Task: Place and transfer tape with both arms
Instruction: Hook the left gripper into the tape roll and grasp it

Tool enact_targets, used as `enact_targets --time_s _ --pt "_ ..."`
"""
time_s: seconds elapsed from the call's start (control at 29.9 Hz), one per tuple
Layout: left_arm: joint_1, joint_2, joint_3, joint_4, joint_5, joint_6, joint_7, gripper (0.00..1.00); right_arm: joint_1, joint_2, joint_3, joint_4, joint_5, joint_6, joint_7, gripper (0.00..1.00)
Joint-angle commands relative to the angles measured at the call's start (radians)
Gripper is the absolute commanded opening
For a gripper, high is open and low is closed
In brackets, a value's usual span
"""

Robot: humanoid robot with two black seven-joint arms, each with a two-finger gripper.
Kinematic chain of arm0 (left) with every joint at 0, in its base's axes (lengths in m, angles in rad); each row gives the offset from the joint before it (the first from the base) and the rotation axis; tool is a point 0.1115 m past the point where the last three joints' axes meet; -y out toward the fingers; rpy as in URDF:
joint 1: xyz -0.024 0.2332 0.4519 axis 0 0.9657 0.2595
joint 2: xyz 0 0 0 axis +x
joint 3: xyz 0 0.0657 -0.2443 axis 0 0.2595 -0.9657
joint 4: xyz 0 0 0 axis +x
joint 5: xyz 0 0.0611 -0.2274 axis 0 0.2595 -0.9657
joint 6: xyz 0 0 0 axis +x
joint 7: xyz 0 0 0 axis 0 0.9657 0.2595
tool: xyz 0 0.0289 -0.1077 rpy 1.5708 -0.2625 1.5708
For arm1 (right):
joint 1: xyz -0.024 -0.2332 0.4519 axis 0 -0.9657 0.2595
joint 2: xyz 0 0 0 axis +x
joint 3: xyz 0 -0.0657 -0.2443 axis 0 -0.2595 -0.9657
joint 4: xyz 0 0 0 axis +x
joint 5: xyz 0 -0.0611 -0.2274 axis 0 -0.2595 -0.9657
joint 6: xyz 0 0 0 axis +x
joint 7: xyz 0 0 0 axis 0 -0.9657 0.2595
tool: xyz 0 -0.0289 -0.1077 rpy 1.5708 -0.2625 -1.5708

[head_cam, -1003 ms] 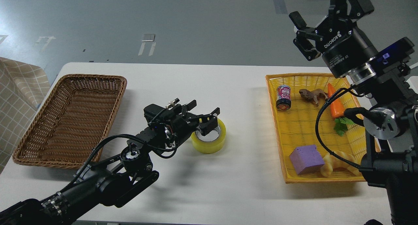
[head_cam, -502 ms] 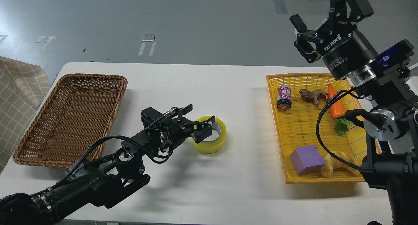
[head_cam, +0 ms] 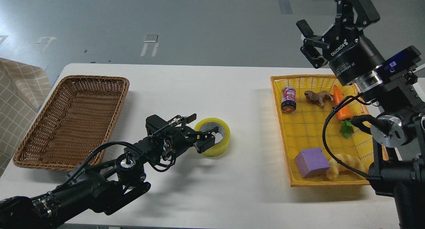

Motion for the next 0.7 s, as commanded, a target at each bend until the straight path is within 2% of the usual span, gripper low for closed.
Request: enact_targets --time_s 0.0,0.07,0.2,0.4,0.67 --pt "-0.007 -0.001 -0.001 0.028 0.0 -0.001 0.0 0.8 -0.003 0.0 0.0 0.0 0.0 -0.002 0.0 1.0" --pt "-0.012 0.002 0.0 0.039 0.0 -0.001 -0.001 0.64 -0.006 0.0 0.002 0.0 -0.001 -0.002 0.0 1.0" --pt "-0.012 0.001 0.0 0.048 0.0 -0.003 -0.007 0.52 -0.013 0.0 0.003 -0.001 -0.001 -0.002 0.0 1.0" --pt "-0.012 -0.001 0.002 0.048 0.0 -0.003 -0.04 0.5 -0.014 -0.002 0.008 -0.003 -0.001 -0.002 0.0 1.0" --pt "-0.015 0.008 0.029 0.048 0.0 -0.003 -0.044 0.51 -0.025 -0.002 0.008 -0.003 -0.001 -0.002 0.0 1.0"
